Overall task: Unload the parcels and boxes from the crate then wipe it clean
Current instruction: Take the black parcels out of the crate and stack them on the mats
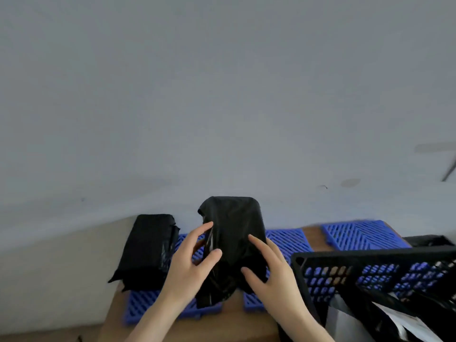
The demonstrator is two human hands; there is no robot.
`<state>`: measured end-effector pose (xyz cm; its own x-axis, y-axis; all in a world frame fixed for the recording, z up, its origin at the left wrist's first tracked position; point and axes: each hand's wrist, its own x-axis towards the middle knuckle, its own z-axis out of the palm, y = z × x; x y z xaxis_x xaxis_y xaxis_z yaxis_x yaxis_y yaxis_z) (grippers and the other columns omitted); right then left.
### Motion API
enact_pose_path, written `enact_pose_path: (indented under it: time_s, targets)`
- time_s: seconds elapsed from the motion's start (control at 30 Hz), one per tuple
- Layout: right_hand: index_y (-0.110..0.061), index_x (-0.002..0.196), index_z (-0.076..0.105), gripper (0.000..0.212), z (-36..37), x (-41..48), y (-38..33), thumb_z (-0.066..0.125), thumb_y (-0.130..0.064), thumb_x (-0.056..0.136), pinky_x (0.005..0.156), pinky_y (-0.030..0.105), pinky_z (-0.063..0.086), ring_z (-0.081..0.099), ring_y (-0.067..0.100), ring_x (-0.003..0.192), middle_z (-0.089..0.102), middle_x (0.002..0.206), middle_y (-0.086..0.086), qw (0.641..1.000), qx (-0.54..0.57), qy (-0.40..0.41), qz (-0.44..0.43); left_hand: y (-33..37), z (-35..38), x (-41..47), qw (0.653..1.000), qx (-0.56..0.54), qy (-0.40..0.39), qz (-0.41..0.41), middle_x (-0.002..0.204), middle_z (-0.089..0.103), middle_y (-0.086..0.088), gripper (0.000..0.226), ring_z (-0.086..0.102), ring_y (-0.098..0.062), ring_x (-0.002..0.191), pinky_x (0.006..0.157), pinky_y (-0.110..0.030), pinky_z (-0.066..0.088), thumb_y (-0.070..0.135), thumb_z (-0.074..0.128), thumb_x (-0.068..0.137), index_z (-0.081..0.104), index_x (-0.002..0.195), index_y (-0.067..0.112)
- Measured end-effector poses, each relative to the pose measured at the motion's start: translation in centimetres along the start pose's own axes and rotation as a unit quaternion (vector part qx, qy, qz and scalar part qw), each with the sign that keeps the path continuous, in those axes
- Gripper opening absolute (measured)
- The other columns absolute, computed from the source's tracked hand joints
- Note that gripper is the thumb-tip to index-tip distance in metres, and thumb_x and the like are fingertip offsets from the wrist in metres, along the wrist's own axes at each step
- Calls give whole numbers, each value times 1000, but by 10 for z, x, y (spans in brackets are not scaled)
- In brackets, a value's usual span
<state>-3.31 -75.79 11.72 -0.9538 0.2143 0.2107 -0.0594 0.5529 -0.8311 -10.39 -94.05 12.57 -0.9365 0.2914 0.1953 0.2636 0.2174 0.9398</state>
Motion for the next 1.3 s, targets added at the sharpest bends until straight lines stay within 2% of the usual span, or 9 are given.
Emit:
enact_pose_path:
  time_s: [0.17,0.27,0.47,0.57,0.73,0.9,1.07,1.17,1.3]
  targets:
    - [-44,136,43,64,67,34,-4,70,-19,84,100,3,29,31,-6,130,32,142,-24,998,-11,-58,-1,-42,-44,13,995,98,6,11,136,44,29,71,38,14,128,104,-8,33,19,79,79,42,132,48]
    - [-39,136,46,62,112,57,-6,72,-20,83,98,0,28,33,-4,132,33,143,-23,995,-9,-97,5,-73,-79,25,990,141,19,-3,137,42,24,75,35,14,129,102,-2,27,15,79,77,41,133,47]
    - [-33,140,44,59,203,104,-7,68,-26,86,95,-5,22,30,-3,134,28,149,-18,984,-8,-175,26,-140,-145,53,978,198,37,-58,143,41,14,75,29,2,139,108,-7,20,15,79,76,39,130,49]
    - [-31,143,41,61,239,123,-3,66,-27,88,104,7,28,28,2,137,24,152,-16,979,-16,-200,47,-172,-165,68,973,213,26,-89,144,40,9,73,32,-3,139,107,-7,23,17,78,77,40,131,48]
    - [-29,147,35,65,281,144,10,64,-28,89,110,16,26,24,4,141,17,156,-15,970,-48,-227,75,-212,-182,88,969,218,5,-117,143,41,7,72,40,-10,134,112,-29,36,17,77,77,42,134,44]
    - [-31,149,29,67,302,157,20,61,-29,91,102,3,20,18,2,142,7,157,-18,965,-71,-239,82,-236,-193,109,968,217,-13,-122,143,43,6,69,42,-12,135,111,-32,38,18,78,78,45,135,40]
    - [-36,149,26,67,310,168,25,60,-29,92,75,-16,17,25,3,139,4,158,-18,966,-82,-232,83,-244,-198,127,968,218,-24,-124,151,36,7,66,38,-11,139,113,-31,37,20,77,82,46,139,34]
    - [-40,149,23,66,311,170,26,58,-33,93,80,-12,21,24,3,140,1,157,-21,967,-78,-233,74,-243,-199,128,965,226,-28,-126,151,35,8,66,40,-10,137,112,-25,35,20,77,82,46,139,35]
    - [-44,148,23,66,297,167,22,59,-40,92,105,17,36,21,4,142,-3,157,-22,968,-71,-236,54,-232,-199,121,959,252,4,-129,150,37,3,69,38,-17,138,113,-33,36,23,80,78,47,138,35]
